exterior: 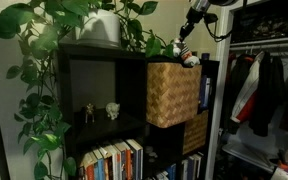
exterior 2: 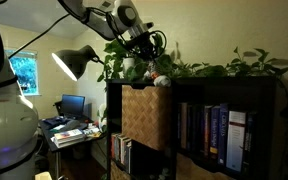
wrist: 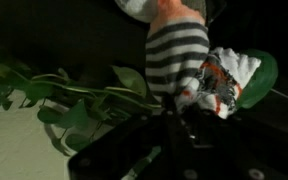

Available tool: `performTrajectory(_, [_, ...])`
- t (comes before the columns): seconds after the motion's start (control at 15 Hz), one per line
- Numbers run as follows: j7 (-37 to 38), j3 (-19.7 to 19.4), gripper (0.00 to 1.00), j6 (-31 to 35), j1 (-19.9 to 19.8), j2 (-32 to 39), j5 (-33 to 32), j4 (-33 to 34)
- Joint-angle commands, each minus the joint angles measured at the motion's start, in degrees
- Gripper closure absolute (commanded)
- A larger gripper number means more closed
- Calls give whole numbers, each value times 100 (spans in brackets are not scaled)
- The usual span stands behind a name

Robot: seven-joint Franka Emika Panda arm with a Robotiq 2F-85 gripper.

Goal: Pull out the basket, put three pairs of socks on the top of the shelf, then push the basket in

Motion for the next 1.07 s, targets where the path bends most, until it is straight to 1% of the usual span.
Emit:
performTrajectory(0.0, [475,75,92,895,-251,-46,-409,-156])
performTrajectory(0.33, [1037,109,92,1892,-559,203,-752,-199])
performTrajectory(0.53, [1570,191,91,2240,-906,448,-1302,-130])
performTrajectory(0.67, [1965,175,91,2300,-1042,595,-1733,-77])
performTrajectory(0.8, [2288,173,92,2173,-1137,701,-2065,-39])
performTrajectory(0.93, [2463,148,92,2106,-1149,746,-2266,-71])
performTrajectory(1.0, [2537,142,78,2091,-1148,764,-2333,-80])
